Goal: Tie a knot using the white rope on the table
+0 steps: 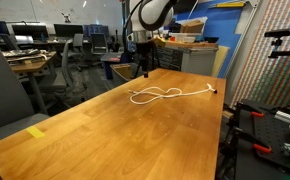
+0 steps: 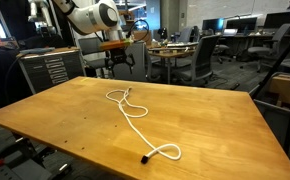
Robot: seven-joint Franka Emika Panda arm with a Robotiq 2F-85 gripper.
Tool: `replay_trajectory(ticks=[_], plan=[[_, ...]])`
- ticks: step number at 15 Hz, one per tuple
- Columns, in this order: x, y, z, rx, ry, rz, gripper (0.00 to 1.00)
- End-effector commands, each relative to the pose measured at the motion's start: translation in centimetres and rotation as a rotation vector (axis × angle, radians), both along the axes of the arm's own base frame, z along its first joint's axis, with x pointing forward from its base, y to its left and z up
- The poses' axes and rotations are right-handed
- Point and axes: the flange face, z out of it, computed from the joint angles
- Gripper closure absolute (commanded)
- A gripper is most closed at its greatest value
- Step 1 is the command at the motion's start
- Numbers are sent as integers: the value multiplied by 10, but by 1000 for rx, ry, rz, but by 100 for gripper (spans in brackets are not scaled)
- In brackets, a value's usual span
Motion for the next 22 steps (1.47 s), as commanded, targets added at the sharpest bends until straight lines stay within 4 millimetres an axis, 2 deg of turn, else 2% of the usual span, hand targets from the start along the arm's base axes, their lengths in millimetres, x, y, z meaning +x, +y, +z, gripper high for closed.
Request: replay_trajectory(ticks=[1, 3, 4, 7, 17, 18, 19, 22], plan=[[25, 4, -12, 58, -44, 2, 1], [36, 9, -37, 78, -52, 7, 0], [18, 7, -16, 38, -31, -3, 0], [27, 10, -45, 49, -31, 0, 0], [62, 13, -91, 116, -124, -108, 0], [65, 13, -97, 115, -125, -112, 9], [68, 13, -102, 112, -130, -114, 25], [74, 11, -113, 106, -135, -120, 51]])
